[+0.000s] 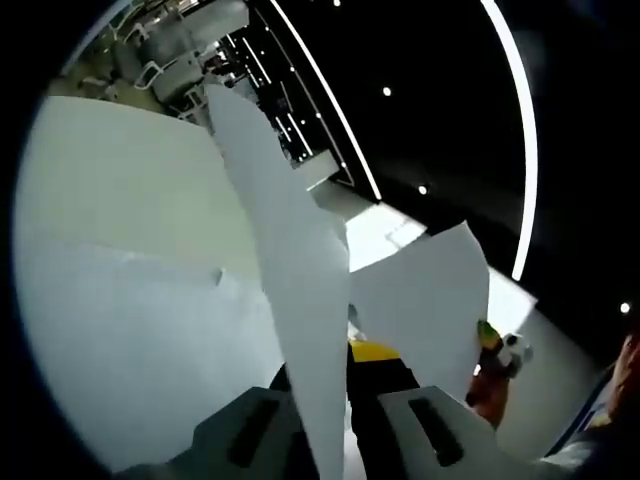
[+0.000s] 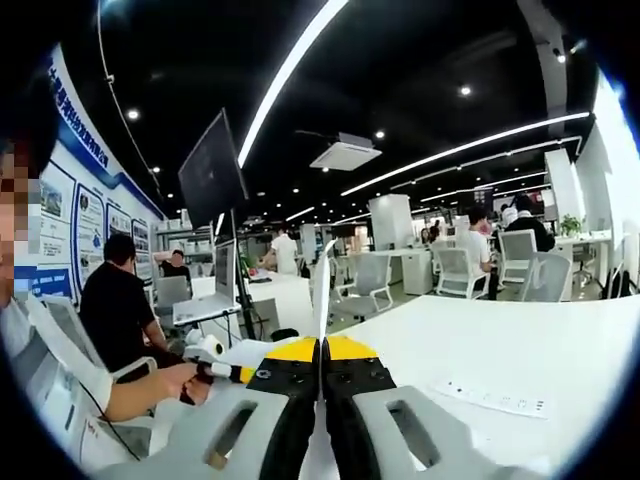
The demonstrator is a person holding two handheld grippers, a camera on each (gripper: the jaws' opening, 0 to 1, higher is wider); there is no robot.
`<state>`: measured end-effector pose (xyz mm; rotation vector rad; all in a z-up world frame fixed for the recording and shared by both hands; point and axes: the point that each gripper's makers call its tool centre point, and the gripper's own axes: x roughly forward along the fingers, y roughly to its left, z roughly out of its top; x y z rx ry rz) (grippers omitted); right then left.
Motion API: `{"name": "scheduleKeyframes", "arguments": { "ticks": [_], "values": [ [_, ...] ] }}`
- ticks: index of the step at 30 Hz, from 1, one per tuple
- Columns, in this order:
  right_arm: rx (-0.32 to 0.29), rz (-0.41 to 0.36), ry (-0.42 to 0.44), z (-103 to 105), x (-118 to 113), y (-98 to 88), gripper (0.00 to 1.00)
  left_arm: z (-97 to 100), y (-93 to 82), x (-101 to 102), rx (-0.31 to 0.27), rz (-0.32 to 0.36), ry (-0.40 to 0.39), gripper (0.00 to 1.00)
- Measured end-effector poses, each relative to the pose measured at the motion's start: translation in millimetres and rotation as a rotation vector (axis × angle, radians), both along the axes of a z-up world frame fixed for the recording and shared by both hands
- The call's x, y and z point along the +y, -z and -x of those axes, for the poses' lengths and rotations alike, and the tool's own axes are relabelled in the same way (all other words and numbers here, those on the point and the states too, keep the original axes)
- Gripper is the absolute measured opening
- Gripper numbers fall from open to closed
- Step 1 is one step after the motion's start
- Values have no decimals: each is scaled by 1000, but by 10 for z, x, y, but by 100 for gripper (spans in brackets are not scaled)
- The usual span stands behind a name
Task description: Organize the stack of printing papers by aligning and flattening the scattered papers on the table
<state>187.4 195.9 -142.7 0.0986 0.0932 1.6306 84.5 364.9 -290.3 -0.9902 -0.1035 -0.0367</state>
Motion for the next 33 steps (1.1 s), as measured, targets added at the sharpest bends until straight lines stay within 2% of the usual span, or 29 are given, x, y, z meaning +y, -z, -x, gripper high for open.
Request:
{"name": "scheduleKeyframes", "arguments": {
  "ticks": [33],
  "values": [
    [-12,2,-43,108,67,-17,0,-33,-1,-64,-14,36,10,6]
  ]
}}
